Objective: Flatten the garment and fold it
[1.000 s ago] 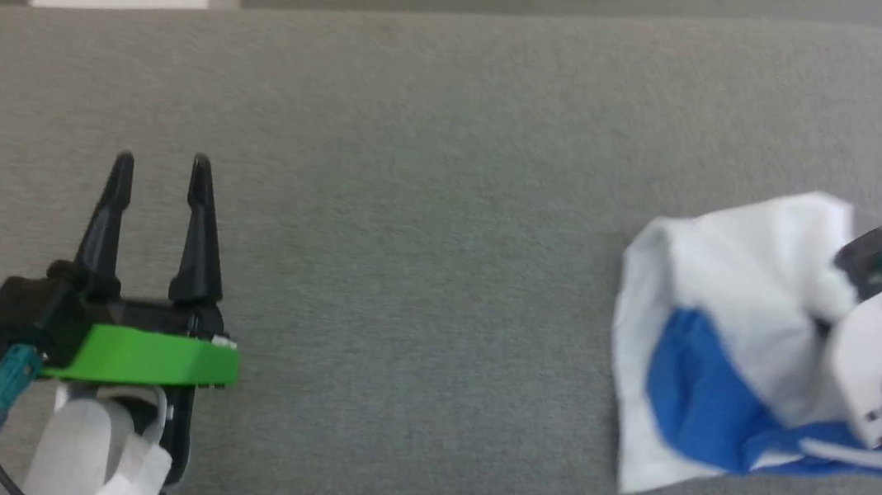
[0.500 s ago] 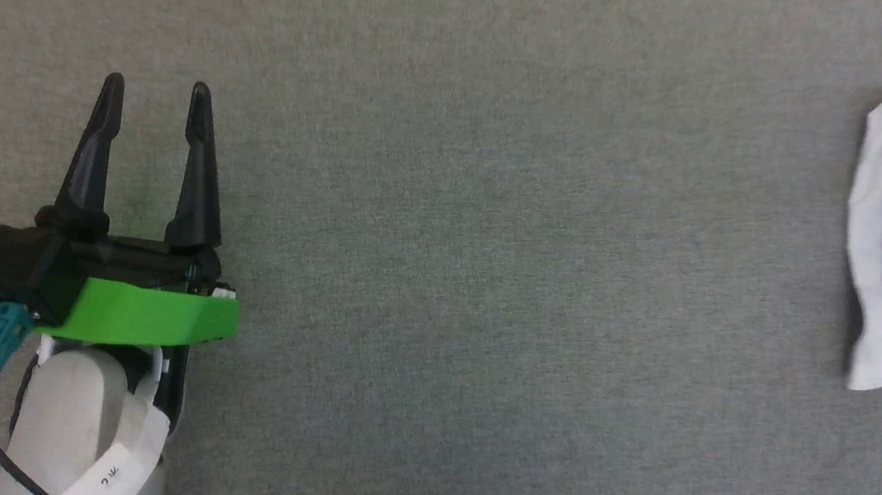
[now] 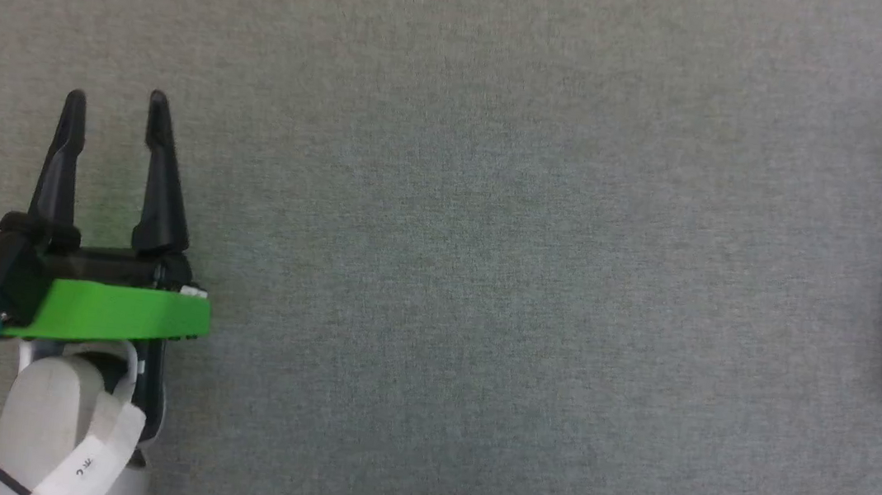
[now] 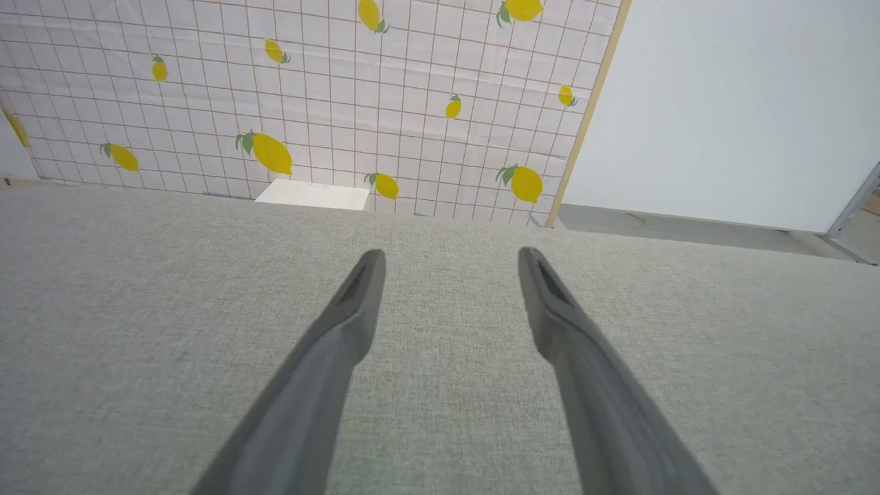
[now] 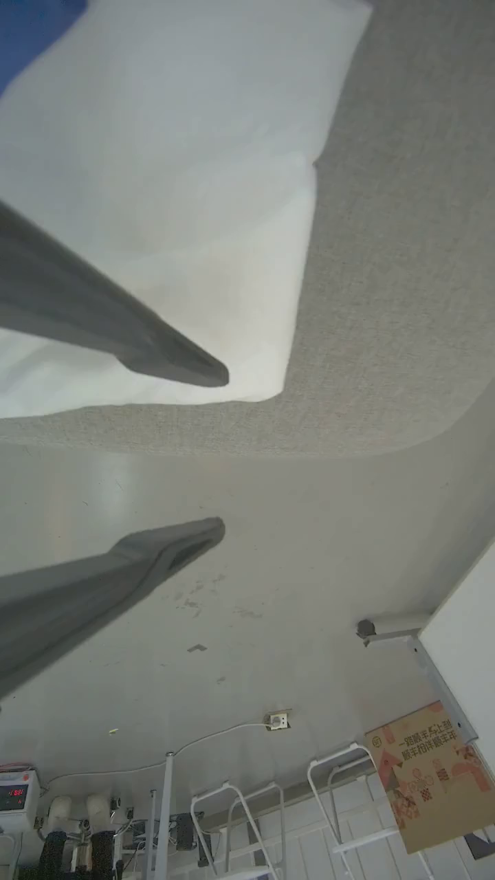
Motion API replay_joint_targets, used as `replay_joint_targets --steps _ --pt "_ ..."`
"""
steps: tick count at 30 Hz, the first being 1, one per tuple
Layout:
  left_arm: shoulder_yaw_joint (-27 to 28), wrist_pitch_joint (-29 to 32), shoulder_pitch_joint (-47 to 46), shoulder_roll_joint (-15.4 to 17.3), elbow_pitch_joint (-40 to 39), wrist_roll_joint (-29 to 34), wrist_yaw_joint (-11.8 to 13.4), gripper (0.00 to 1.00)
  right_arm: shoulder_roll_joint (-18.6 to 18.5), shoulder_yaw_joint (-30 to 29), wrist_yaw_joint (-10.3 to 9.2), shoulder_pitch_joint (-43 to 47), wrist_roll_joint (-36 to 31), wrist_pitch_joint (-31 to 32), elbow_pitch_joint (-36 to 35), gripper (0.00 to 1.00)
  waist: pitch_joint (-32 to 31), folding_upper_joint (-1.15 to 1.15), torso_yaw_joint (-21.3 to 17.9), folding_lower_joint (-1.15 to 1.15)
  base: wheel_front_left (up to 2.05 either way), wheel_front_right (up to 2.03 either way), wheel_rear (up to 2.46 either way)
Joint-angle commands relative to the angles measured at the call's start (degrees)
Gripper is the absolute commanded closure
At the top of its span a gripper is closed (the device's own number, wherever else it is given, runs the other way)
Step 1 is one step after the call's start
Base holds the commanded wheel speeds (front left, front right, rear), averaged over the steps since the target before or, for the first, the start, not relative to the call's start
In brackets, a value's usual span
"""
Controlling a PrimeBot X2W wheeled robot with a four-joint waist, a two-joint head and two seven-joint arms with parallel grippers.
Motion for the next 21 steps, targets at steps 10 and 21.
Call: replay_joint_targets --steps 10,21 --pt "4.79 -0.50 3.71 -1.08 4.05 -4.22 2.61 0.00 11.82 -4.90 -0.11 -3.57 2.62 -9.62 -11.23 0.00 -18.84 0.00 0.58 -0.01 0.00 0.00 0.00" --pt "4.89 -0.51 7.25 -1.55 5.89 -3.84 5.07 0.00 38.53 -18.25 -0.11 11.39 -4.67 -24.64 -21.26 0.00 -27.09 0.00 3.50 -0.01 0.00 0.00 0.00"
